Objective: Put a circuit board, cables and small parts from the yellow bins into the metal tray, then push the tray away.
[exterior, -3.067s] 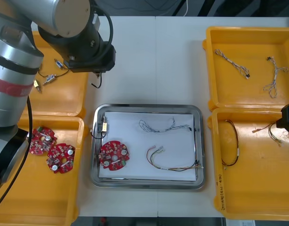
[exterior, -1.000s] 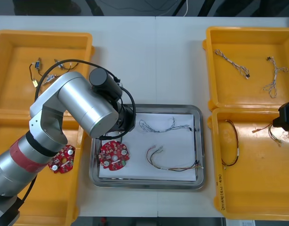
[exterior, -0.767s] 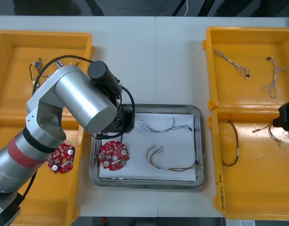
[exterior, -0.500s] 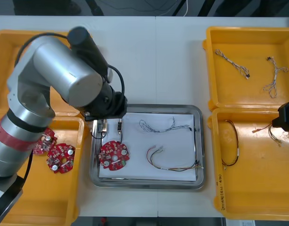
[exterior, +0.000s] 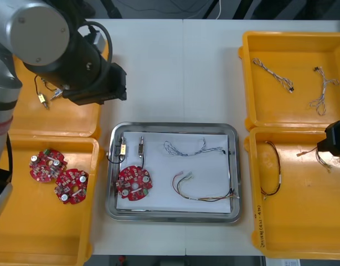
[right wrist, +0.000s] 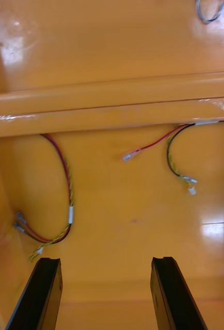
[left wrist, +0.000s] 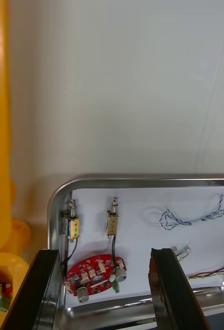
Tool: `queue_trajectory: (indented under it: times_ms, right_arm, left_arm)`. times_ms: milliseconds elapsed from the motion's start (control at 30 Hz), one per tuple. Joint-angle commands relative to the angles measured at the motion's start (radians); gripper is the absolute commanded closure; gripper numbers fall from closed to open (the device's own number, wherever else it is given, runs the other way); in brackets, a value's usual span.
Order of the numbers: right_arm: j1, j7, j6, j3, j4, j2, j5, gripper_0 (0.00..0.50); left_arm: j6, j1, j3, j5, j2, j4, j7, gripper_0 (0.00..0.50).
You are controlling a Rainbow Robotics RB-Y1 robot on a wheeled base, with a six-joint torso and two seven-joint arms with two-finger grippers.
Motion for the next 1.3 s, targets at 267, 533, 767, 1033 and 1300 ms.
queue_trajectory:
  times_ms: [267,533,767,1033,1300]
  right_arm:
    - [-0.147,-0.019,0.025,0.004,-0.023,-0.056,-0.193,0.0]
    - [-0.289,-0.027,0.025,0.182,-0.049,-0.045,-0.201,0.0]
    - [-0.397,-0.01,0.025,0.331,-0.063,-0.001,-0.19,0.0]
    - [-0.505,0.014,0.017,0.543,-0.077,0.048,-0.144,0.0]
    - [-0.552,0.028,0.006,0.711,-0.126,0.085,-0.072,0.0]
  left_arm:
    - [0.009,-0.042,0.138,0.027,0.149,0.103,-0.173,0.0]
    - [0.009,-0.014,0.193,0.064,0.252,0.136,-0.241,0.0]
    - [0.009,0.052,0.244,0.099,0.31,0.117,-0.267,0.0]
    - [0.009,0.176,0.311,0.122,0.331,0.021,-0.285,0.0]
    - [0.009,0.299,0.336,0.127,0.331,-0.093,-0.285,0.0]
